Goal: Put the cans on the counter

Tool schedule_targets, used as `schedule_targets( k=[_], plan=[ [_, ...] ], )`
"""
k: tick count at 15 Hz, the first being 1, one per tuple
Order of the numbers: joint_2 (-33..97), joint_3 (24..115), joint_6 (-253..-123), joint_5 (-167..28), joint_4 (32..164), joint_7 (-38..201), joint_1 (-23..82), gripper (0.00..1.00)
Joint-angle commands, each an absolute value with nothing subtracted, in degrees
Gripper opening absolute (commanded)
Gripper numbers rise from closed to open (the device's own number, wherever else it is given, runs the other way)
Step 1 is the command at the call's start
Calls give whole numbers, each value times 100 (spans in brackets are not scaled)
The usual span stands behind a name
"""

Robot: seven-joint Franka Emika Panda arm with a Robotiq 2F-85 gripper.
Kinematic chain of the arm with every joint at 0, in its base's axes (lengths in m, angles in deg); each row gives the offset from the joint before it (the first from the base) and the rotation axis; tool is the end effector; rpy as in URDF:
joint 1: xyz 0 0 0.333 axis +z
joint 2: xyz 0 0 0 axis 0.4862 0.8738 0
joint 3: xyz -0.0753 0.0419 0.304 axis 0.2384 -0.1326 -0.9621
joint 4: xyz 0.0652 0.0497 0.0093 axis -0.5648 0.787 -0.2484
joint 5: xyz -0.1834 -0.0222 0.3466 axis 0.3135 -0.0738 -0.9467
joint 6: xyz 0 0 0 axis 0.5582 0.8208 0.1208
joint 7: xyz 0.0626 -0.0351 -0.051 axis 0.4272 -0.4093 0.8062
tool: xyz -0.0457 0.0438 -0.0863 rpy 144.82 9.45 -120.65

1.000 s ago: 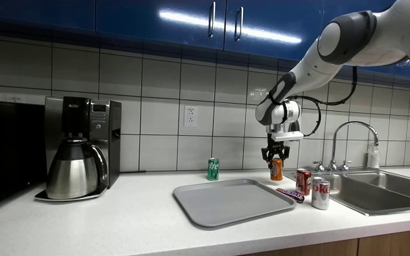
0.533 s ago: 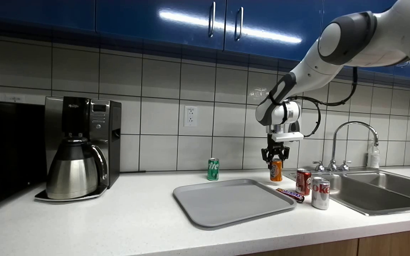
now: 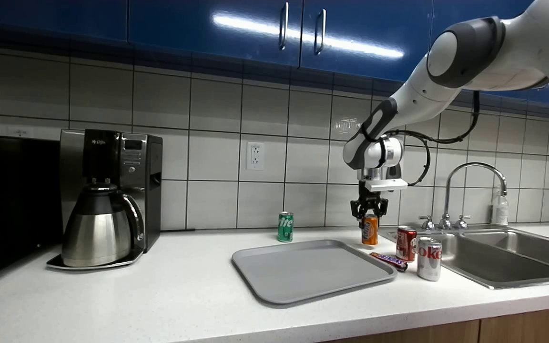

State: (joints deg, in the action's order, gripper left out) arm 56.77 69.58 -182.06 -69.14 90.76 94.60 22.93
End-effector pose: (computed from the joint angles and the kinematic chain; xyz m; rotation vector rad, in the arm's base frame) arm 0.7112 -0.1200 0.2559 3.0427 0.0498 0.0497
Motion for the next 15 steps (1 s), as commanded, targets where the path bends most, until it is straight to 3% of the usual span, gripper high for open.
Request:
schedule_targets(
  k=[1,10,12,15],
  plan=[
    [5647,6819,-18113,-6992,9024,9667,2148,38],
    [5767,6839,-18153,-6953,9029,9585,2182,38],
    [5729,6824,-18060,-6967,9043,9617,2172,90],
    [5552,6786,-18071,-7015,9181,9681,2134,98]
  ],
)
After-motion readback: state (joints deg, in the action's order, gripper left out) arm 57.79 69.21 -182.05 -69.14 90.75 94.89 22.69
